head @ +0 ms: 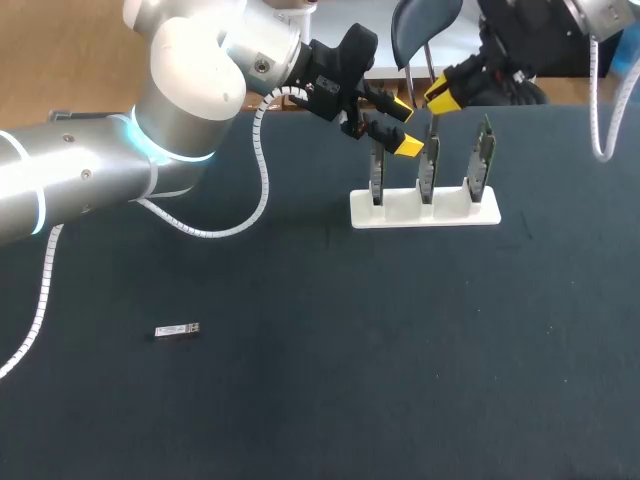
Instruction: Pick up the optical module with the left hand, and insert it into the network port with the right hand.
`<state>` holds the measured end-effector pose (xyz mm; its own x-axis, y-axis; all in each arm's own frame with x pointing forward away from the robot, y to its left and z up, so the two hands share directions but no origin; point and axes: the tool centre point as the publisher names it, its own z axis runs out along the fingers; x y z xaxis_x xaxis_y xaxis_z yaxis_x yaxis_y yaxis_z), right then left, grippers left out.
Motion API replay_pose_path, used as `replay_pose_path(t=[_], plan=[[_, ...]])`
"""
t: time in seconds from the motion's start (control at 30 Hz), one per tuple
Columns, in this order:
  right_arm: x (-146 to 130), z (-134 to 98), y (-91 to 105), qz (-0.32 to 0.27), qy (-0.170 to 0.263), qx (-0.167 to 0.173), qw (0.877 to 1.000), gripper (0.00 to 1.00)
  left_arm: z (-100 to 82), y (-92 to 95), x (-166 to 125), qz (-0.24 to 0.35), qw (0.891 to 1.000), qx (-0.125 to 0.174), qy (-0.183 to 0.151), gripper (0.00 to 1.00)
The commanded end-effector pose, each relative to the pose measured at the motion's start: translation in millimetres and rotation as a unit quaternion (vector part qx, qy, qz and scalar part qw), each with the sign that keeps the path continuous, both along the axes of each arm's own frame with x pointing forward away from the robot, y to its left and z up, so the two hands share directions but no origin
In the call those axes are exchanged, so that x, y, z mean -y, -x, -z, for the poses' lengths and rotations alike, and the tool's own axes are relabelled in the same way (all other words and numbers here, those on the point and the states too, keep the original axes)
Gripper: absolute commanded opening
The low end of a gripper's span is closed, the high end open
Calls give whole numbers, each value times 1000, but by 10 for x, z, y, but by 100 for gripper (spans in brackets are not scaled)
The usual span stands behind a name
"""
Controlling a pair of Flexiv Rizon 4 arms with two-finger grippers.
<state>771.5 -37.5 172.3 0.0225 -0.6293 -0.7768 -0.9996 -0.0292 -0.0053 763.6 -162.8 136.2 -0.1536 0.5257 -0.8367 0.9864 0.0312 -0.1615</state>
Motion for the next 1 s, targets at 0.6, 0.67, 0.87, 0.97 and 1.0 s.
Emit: replay_pose_path(t=[0.6,0.67,0.87,0.97,1.0], plan=[[35,-41,16,9,-10,5,1000,0,-8,-10,4,1,1000,-1,-2,100],[33,-63,17,9,-10,9,1000,0,-8,-10,4,1,1000,-1,-2,100],[39,-49,11,11,-9,8,1000,0,-8,-10,4,1,1000,-1,-2,100],[40,-30,12,11,-9,4,1000,0,-8,-10,4,1,1000,-1,-2,100],[39,-26,12,11,-11,2,1000,0,-8,-10,4,1,1000,-1,-2,100]])
